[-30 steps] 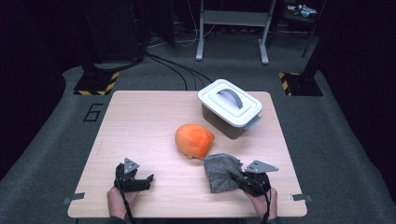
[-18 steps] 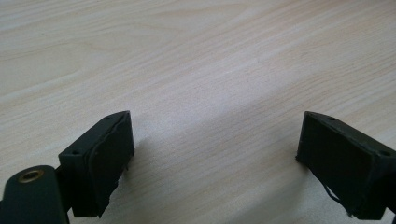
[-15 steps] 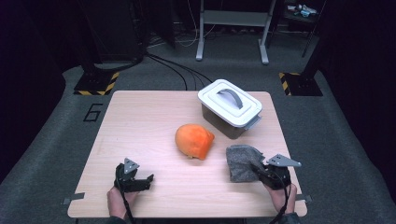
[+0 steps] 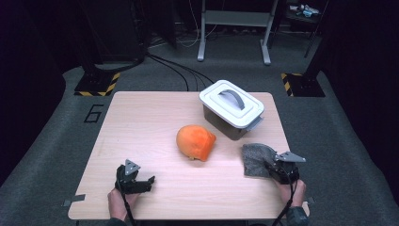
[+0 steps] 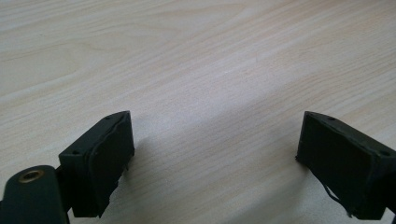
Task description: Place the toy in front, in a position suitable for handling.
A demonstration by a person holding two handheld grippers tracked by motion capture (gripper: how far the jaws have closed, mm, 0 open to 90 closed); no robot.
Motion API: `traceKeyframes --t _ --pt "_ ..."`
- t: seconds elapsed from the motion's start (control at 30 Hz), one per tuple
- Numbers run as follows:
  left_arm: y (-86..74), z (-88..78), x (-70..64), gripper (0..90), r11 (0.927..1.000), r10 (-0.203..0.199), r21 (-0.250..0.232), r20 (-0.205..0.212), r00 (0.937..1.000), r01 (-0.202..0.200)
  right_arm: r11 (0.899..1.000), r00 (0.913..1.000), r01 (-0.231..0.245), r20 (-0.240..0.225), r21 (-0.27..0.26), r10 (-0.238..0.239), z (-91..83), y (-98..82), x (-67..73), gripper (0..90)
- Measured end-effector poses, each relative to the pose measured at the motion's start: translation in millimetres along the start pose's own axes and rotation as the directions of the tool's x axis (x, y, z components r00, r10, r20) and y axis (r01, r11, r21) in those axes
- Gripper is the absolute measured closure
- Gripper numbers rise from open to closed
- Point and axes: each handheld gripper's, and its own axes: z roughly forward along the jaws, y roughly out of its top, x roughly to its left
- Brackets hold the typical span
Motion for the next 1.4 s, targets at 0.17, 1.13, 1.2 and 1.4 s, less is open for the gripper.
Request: traceKeyframes --t 0.17,1.13,1.2,1.4 --pt "0.1 0.0 0.2 10.5 1.0000 0.000 0.001 0.001 1.0000 0.000 0.997 0.9973 -0.073 0.009 0.003 0.073 12.1 -9.9 -4.8 47.3" --pt "124.3 28.0 -22.2 12.3 0.9892 0.116 -0.113 0.205 0.9719 -0.094 0.993 0.9930 -0.117 -0.016 -0.015 0.117 -11.5 -40.8 -13.9 6.2" --pt "142.5 37.1 -26.3 13.1 0.9873 0.129 -0.123 0.244 0.9611 -0.101 0.993 0.9931 -0.117 -0.012 -0.024 0.117 -12.1 -41.4 -14.2 6.6" --pt "163.8 58.5 -33.0 14.3 0.9851 0.160 -0.104 0.270 0.9495 -0.137 0.991 0.9910 -0.134 -0.011 -0.031 0.133 -12.2 -41.4 -15.1 7.1"
